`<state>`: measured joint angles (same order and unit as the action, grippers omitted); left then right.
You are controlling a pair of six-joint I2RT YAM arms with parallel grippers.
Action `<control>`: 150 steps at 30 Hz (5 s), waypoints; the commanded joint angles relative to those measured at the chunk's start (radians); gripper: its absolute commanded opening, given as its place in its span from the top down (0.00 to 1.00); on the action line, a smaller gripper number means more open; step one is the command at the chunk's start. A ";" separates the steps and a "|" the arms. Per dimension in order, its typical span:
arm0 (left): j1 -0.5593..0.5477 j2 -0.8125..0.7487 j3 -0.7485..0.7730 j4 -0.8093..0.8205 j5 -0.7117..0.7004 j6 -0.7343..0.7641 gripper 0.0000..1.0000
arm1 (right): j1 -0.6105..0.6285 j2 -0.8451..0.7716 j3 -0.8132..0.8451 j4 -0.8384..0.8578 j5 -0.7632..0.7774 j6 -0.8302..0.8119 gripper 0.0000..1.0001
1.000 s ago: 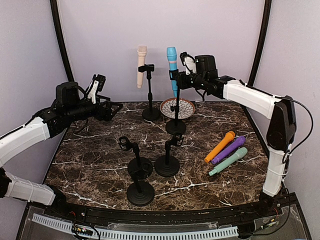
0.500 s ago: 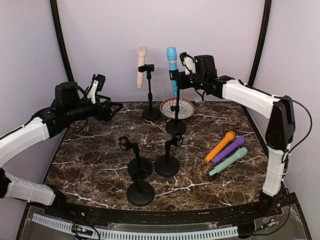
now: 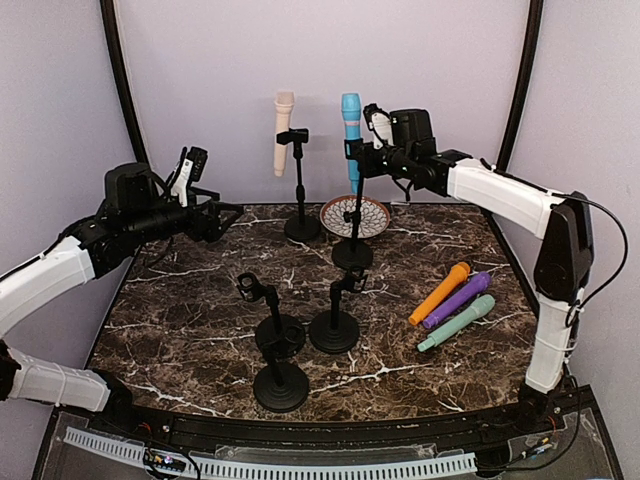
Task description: Remove the microphone from the stand
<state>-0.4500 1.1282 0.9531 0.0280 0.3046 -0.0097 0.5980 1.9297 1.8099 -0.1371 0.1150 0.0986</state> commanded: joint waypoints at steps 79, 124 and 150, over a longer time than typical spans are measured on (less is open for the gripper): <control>-1.001 0.554 0.054 0.425 -0.761 0.569 0.39 | 0.424 -0.949 -0.778 -0.043 0.021 0.200 1.00; -0.945 0.625 0.093 0.341 -0.797 0.416 0.84 | 0.424 -0.946 -0.785 -0.046 -0.024 0.176 1.00; -0.873 0.484 0.136 0.170 -0.409 0.295 0.24 | 0.423 -0.959 -0.796 -0.045 -0.037 0.160 1.00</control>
<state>-1.2964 1.6802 1.0897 0.1703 -0.0753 0.1318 1.0145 1.0039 1.0092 -0.3214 0.0853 0.2619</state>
